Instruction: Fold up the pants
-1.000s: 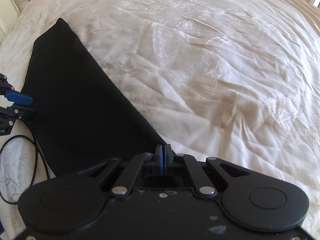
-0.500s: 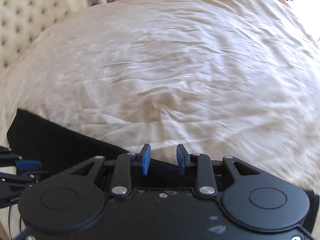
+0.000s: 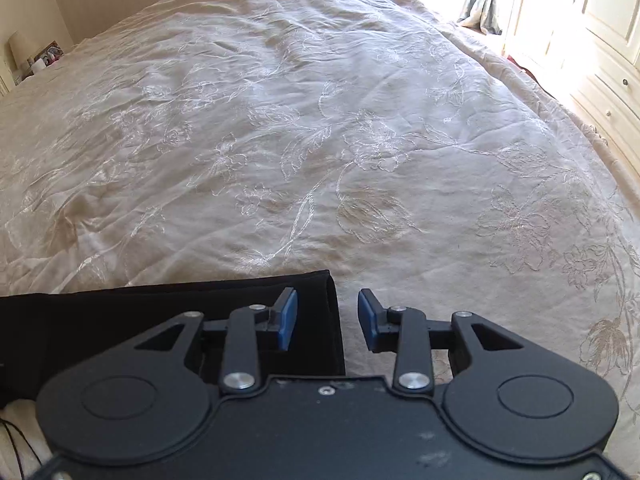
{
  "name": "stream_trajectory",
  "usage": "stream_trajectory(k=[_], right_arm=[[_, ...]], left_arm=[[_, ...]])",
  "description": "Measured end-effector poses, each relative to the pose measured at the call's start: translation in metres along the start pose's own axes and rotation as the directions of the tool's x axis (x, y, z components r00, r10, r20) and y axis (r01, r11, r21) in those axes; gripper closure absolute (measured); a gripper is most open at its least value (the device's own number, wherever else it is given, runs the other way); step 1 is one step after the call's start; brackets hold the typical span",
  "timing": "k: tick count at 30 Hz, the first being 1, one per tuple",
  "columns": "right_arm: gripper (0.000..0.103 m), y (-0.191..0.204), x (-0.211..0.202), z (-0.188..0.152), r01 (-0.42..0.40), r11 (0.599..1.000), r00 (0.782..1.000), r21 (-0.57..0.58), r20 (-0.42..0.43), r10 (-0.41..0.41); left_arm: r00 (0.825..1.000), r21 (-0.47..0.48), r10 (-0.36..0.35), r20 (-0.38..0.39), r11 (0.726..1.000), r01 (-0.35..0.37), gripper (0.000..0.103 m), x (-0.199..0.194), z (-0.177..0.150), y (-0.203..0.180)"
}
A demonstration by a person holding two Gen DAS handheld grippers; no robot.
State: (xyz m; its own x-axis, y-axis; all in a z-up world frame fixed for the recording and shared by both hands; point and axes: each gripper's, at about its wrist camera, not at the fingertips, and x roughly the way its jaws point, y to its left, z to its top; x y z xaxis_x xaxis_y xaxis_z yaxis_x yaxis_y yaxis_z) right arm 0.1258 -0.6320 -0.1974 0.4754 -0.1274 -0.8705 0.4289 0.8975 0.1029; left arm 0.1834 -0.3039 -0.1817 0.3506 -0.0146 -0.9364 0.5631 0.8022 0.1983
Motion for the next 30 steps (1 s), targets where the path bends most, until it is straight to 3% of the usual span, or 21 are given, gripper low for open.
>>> stream_trajectory(k=[4, 5, 6, 11, 13, 14, 18, 21, 24, 30], right_arm=[[0.070, 0.003, 0.013, -0.002, -0.062, 0.998, 0.996, -0.033, -0.061, 0.060], [0.089, 0.004, 0.014, -0.003, -0.081, 0.996, 0.995, -0.043, -0.069, 0.078], [0.092, 0.007, 0.013, -0.003, -0.084, 0.995, 0.995, -0.060, -0.066, 0.080], [0.092, 0.010, 0.004, 0.008, -0.077, 0.993, 0.997, -0.085, 0.002, 0.078], [0.090, 0.006, 0.013, 0.011, -0.093, 0.994, 0.995, -0.060, -0.034, 0.091], [0.084, 0.003, 0.016, 0.010, -0.097, 0.994, 0.994, -0.053, -0.050, 0.094], [0.064, -0.017, 0.001, 0.001, -0.146, 0.988, 0.989, 0.048, 0.010, 0.146], [0.061, -0.034, -0.004, -0.010, -0.198, 0.971, 0.980, 0.135, 0.009, 0.198], [0.060, -0.041, 0.000, -0.019, -0.204, 0.967, 0.977, 0.151, -0.034, 0.212], [0.056, -0.042, 0.012, -0.024, -0.230, 0.958, 0.966, 0.171, -0.081, 0.246]], left_arm=[[1.000, 0.003, 0.010, -0.003, 1.000, -0.010, 0.080, -0.002, 0.002, -0.010], [1.000, 0.003, 0.012, -0.002, 1.000, -0.012, 0.080, -0.002, 0.003, -0.012], [1.000, 0.003, 0.014, -0.001, 1.000, -0.014, 0.080, -0.003, 0.004, -0.014], [1.000, 0.030, 0.014, 0.001, 0.999, -0.014, 0.080, -0.003, 0.014, -0.027], [1.000, 0.051, 0.011, 0.004, 0.999, -0.012, 0.080, -0.002, 0.020, -0.034], [1.000, 0.064, 0.010, 0.007, 0.998, -0.011, 0.080, -0.001, 0.025, -0.039], [1.000, 0.090, -0.001, 0.021, 0.996, -0.001, 0.080, 0.001, 0.041, -0.052], [1.000, 0.088, -0.020, 0.021, 0.996, 0.018, 0.080, 0.008, 0.056, -0.063], [1.000, 0.072, -0.028, 0.007, 0.997, 0.028, 0.080, 0.020, 0.067, -0.071], [0.993, -0.031, -0.063, -0.103, 0.998, 0.060, 0.080, 0.061, 0.078, -0.070]])
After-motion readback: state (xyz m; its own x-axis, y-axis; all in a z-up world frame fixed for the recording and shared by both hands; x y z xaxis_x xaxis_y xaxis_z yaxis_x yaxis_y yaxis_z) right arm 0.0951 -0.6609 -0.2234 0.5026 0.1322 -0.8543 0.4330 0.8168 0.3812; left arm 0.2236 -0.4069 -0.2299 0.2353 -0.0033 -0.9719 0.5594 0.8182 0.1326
